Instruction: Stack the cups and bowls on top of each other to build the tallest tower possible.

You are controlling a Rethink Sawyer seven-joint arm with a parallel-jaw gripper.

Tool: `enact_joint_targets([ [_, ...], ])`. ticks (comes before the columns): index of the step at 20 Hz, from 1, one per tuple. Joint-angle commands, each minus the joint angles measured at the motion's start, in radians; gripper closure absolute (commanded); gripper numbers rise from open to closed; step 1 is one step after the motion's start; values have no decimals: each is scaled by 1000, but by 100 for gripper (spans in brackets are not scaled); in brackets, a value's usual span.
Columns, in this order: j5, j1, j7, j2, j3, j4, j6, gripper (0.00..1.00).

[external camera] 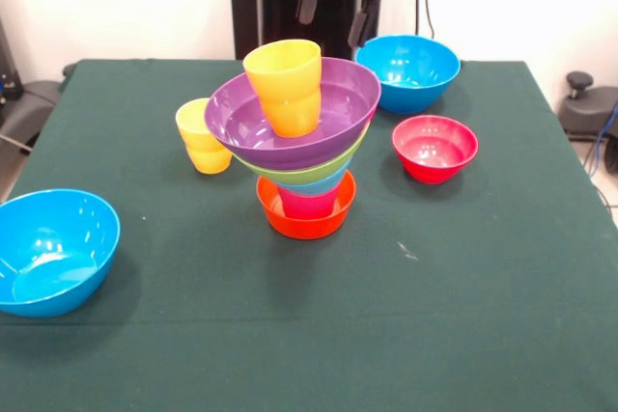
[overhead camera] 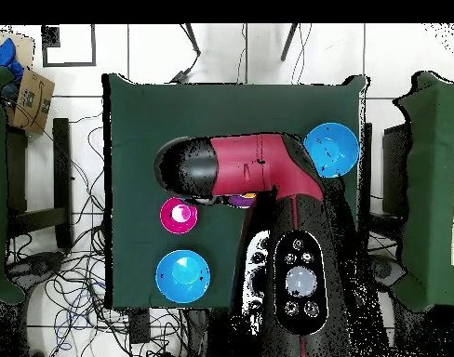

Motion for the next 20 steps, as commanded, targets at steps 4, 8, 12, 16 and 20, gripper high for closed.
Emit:
enact_joint_targets([
  [4,28,55,-47,52,90,-97,166,0],
  [8,36,87,4,60,72,-110,183,0],
  [12,44,125,55,65,49,-117,193,0],
  [16,56,176,126,68,19,-115,196,0],
  [20,57,231,200,79,-22,-123,197,0],
])
